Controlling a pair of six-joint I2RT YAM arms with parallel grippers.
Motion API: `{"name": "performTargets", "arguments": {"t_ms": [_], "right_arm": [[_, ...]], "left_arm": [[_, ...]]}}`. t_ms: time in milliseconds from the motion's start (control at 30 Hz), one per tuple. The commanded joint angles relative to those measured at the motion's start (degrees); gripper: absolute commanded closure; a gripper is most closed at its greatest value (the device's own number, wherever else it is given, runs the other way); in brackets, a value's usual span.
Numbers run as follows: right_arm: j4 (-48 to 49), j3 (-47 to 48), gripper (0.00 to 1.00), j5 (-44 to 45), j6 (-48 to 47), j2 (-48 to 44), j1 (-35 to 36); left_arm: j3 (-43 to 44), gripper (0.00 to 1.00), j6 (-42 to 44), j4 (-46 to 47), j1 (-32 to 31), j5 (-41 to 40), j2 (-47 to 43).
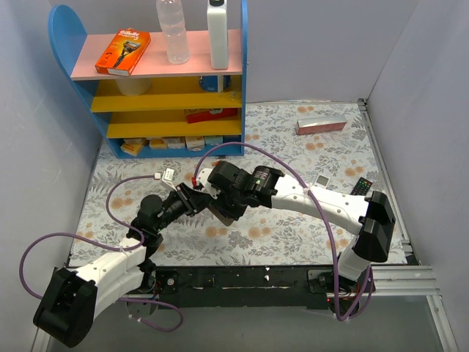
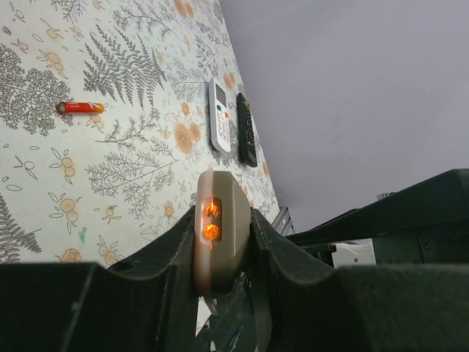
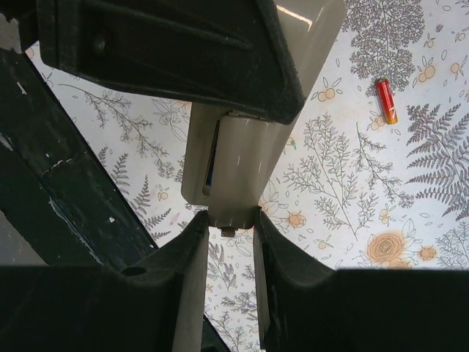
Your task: Load the batteries into the remote control
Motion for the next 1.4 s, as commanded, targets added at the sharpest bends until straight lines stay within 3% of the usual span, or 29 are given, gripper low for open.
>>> {"name": "performTargets", "arguments": {"t_ms": [0,1367], "right_arm": [[-1.69,2.97,0.94,0.15,0.58,0.95,0.72],[-3.1,5.96,0.97,4.1,-0.13,2.62,1.95]], "left_arm": [[2.19,1.0,0.44,1.19,-0.22,-0.29,-1.5],[3.95,1.0,0.7,-1.01,-0.22,-0.11,-1.24]]}}
